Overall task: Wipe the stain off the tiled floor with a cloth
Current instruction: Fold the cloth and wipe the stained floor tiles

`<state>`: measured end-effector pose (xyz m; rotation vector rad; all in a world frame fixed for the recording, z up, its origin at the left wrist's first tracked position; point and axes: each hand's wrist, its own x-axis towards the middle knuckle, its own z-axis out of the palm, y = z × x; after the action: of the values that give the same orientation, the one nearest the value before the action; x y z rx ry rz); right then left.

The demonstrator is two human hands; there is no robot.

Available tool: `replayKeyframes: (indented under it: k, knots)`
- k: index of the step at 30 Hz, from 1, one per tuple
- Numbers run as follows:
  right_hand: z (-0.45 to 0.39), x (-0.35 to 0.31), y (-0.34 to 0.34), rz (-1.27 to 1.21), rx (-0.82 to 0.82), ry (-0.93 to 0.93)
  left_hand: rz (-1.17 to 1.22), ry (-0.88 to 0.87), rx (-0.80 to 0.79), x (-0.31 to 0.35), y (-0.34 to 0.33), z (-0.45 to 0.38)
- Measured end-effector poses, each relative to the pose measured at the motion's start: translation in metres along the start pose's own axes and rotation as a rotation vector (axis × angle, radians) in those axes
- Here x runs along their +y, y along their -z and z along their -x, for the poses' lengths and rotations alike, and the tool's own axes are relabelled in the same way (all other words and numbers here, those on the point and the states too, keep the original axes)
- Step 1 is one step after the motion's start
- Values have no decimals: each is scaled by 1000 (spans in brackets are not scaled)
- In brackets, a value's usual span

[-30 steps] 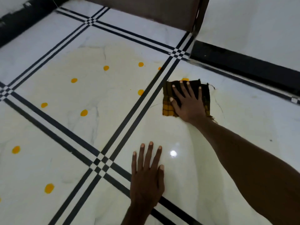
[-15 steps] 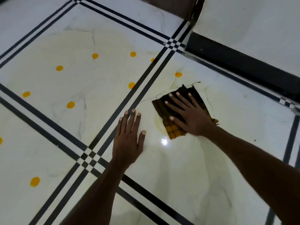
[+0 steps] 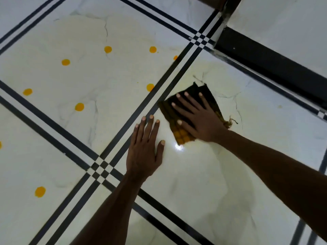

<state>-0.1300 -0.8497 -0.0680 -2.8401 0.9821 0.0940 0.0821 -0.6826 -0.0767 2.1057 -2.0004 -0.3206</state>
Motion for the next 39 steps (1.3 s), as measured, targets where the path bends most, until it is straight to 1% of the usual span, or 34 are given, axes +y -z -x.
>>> replayKeyframes:
  k: [1,2,3,4,5,7,8,9,10,12,13,14,15,16,18,19,20,21,23,25,27,28,29,32,34,35,36,37,39]
  knots:
    - [20,12,2,5,-23,68,4,-2,3,0,0,0]
    - [32,28,4,14,-28,89,4,-5,7,0,0,1]
    - [35,47,6,18,-7,45,2,-4,11,0,-1,1]
    - [27,63,7,7,35,-66,-4,-5,15,1,-1,0]
    - [12,73,10,-15,80,-237,-9,-6,16,1,-1,0]
    - [-27,69,14,-81,145,-584,-9,-7,20,1,-1,1]
    - [-45,57,13,-91,159,-672,-6,-8,24,1,-1,1]
    - [-58,40,12,-87,159,-659,-5,-9,28,1,-1,1]
    - [-62,19,11,-72,149,-563,-6,-12,29,0,0,1]
    - [-43,-22,1,-31,115,-257,-7,-15,26,1,0,1]
    - [-22,-35,-4,-23,92,-135,-9,-14,19,0,0,1]
    - [2,-39,-8,-20,79,-79,-10,-11,14,0,0,2]
    - [26,-35,-12,-23,81,-94,-10,-10,10,0,0,1]
    - [51,-29,-13,-33,97,-195,-13,-12,8,0,1,1]
    - [95,-24,-15,-81,134,-563,-12,-14,10,0,1,1]
    - [107,-32,-14,-79,139,-711,-12,-9,14,1,0,1]
    - [111,-49,-15,-59,127,-772,-14,-5,13,1,0,1]
    - [110,-72,-15,-50,114,-730,-16,-3,7,2,1,1]
    - [94,-104,-17,-85,75,-485,-22,-4,1,1,0,2]
    - [58,-93,-17,-89,82,-269,-29,-13,4,0,-1,2]
    - [18,-55,-13,-63,105,-157,-23,-18,22,-1,-3,3]
    - [3,-33,-11,-49,98,-159,-17,-18,29,-2,-3,3]
    - [-6,-11,-8,-42,88,-207,-12,-18,30,-2,-3,3]
    - [3,38,-3,-70,173,-491,2,-20,35,-1,-3,1]
    - [26,22,-6,-99,199,-660,11,-16,33,-1,-3,1]
    - [40,-3,-10,-94,198,-716,11,-14,27,-1,-3,2]
    - [50,-35,-13,-76,182,-721,13,-11,19,0,-2,2]
    - [58,-67,-17,-72,146,-668,13,-8,13,1,0,1]
    - [61,-106,-20,-94,93,-498,0,-3,17,2,1,2]
